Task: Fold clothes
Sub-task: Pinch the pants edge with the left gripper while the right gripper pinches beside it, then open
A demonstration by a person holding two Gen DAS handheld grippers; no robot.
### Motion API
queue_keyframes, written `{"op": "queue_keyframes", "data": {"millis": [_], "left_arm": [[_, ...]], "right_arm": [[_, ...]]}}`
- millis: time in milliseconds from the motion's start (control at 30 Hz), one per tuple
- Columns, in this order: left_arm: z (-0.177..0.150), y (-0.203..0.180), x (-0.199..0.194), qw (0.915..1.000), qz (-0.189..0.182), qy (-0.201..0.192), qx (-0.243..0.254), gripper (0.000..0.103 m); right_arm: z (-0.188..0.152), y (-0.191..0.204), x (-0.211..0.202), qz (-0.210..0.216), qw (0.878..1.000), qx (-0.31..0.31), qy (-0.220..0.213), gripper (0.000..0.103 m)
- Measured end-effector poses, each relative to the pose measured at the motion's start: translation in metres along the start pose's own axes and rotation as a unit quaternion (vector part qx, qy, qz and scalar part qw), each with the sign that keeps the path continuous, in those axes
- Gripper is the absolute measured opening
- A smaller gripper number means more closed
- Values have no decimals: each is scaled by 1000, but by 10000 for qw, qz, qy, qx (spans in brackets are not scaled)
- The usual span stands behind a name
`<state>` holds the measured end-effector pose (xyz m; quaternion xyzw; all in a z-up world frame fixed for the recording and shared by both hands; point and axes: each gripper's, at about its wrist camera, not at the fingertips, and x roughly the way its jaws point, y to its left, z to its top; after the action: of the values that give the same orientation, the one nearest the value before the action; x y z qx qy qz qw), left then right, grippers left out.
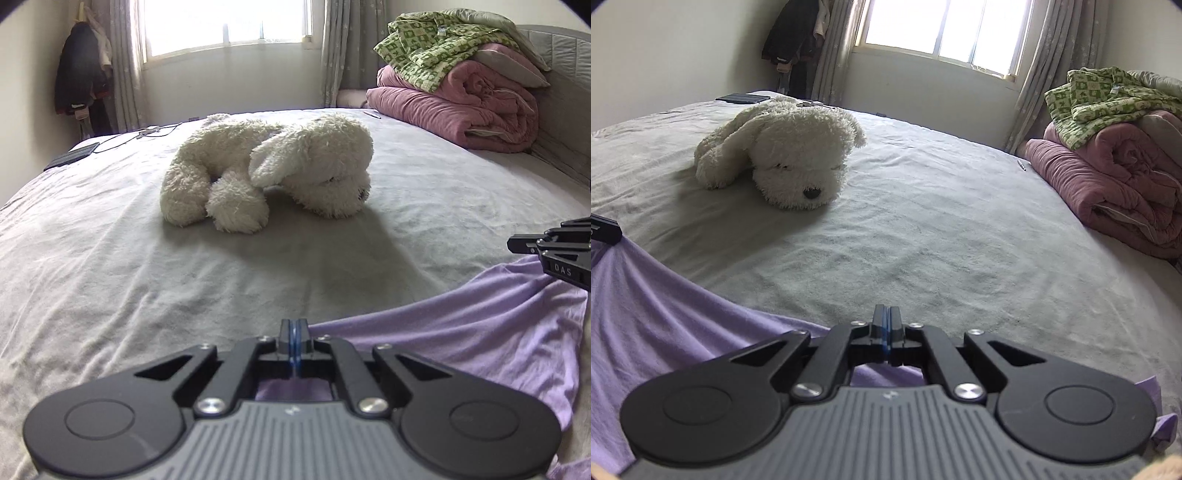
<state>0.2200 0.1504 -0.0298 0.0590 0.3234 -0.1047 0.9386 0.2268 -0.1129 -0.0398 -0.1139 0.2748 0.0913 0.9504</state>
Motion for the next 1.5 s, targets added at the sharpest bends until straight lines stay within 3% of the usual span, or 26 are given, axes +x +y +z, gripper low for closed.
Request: {"op": "queue_keyframes", "data": {"millis": [67, 100, 133, 200, 367, 467, 500, 533, 567, 833, 1033, 1200, 1233, 1367, 1467, 1500], "left_arm": [[-4, -3, 10, 9999, 29, 144, 48, 1], [-5, -5, 14, 9998, 50, 196, 95, 1], [-7, -7, 16, 9996, 105, 174, 178, 1], [-7, -10, 16, 9994, 174, 164, 266, 1], [-7, -10, 16, 9994, 177, 162, 248, 1], [-7, -12, 16, 9992, 219, 156, 298, 1], [-7, -12, 16, 9992, 227, 148, 294, 1], [-6, -11, 15, 9993, 225, 129, 268, 1], [-6, -10, 15, 9994, 224, 111, 241, 1], [-2, -5, 9, 9997, 222, -35, 43, 1], [-6, -11, 18, 9988, 414, 30, 249, 1], [-7, -14, 21, 9980, 527, 27, 354, 2], [-8, -15, 21, 9979, 545, 14, 361, 4], [-8, -21, 23, 9948, 861, -55, 546, 23], [-8, -22, 24, 9922, 1080, -99, 616, 41], [-8, -21, 24, 9914, 1151, -105, 610, 50]], "right_arm": [[0, -3, 1, 127, 9998, 113, 63, 0], [1, -5, 1, 156, 9997, 176, 80, 14], [1, -7, 0, 183, 9995, 237, 81, 17], [2, -14, -3, 259, 9990, 357, 44, 33], [2, -17, 5, 913, 9937, 527, 371, 33], [-9, -8, 16, 984, 9934, 466, 366, 32], [-9, -4, 15, 941, 9943, 396, 307, 24], [-9, -2, 13, 922, 9947, 351, 288, 4], [-8, 1, 11, 878, 9953, 300, 262, 1], [5, 8, -2, 223, 9994, -67, -259, 0], [0, 10, 27, 169, 9997, -60, 138, 0], [-1, 9, 23, 195, 9998, 61, 89, 3], [0, 8, 21, 214, 9997, 103, 80, 11], [5, -3, 8, 233, 9992, 314, 39, 20], [10, -19, -15, 155, 9987, 489, -43, 45], [11, -27, -23, 156, 9979, 628, -10, 45]]}}
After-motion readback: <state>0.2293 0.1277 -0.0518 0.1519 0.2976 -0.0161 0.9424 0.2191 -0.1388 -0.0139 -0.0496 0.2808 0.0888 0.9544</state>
